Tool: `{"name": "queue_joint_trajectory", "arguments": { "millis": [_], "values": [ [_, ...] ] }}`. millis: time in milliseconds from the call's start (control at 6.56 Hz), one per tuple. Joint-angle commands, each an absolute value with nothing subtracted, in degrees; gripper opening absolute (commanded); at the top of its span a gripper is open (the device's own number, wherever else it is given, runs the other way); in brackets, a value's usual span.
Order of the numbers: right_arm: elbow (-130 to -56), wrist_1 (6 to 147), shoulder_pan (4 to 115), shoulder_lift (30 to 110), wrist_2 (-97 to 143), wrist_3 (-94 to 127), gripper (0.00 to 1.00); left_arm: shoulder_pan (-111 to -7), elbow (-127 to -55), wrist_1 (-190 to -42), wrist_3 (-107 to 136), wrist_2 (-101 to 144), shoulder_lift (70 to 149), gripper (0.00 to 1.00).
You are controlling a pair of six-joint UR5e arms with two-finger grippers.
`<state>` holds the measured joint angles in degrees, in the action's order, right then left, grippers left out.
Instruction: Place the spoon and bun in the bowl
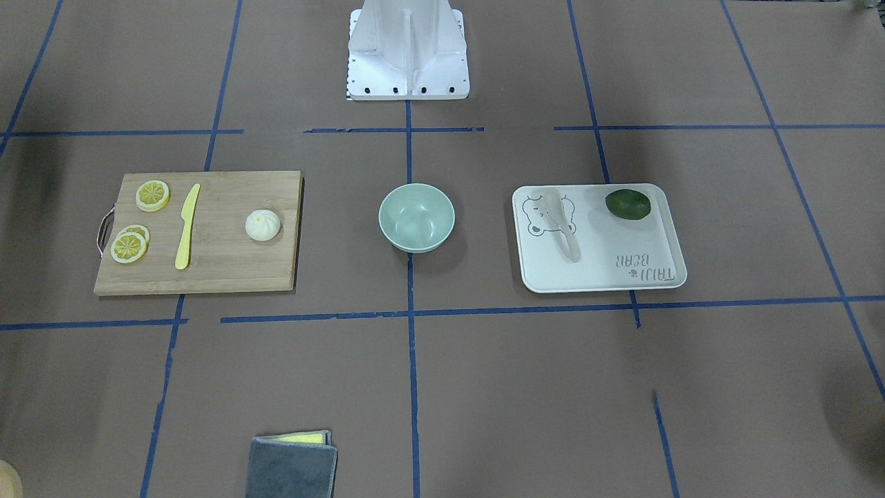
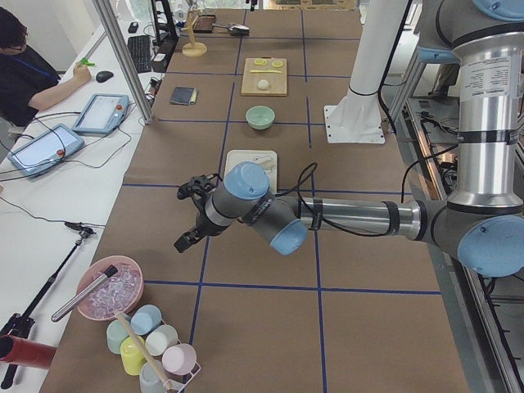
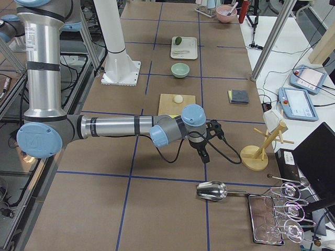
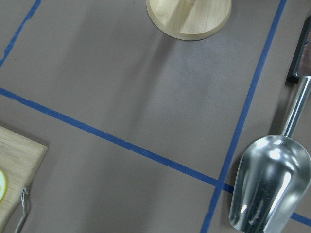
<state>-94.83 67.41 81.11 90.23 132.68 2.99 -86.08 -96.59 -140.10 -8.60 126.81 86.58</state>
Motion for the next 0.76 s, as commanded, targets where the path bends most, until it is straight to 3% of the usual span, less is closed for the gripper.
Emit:
{"name": "queue_joint_trajectory", "arguments": {
  "millis": [0,305,610],
  "values": [
    [-95.4,66.3,75.0,85.3,132.5,13.0,1.00,-78.7,-98.2,-142.3,11.5,127.3,89.7,1.00],
    [-95.9,60.4,72.6,85.2,132.5,18.5,1.00,-69.0,-98.5,-140.8,28.1,125.5,94.7,1.00],
    [-96.0,59.5,71.7,85.3,132.5,19.7,1.00,-57.4,-103.3,-136.2,36.3,115.4,95.4,1.00]
  ]
}}
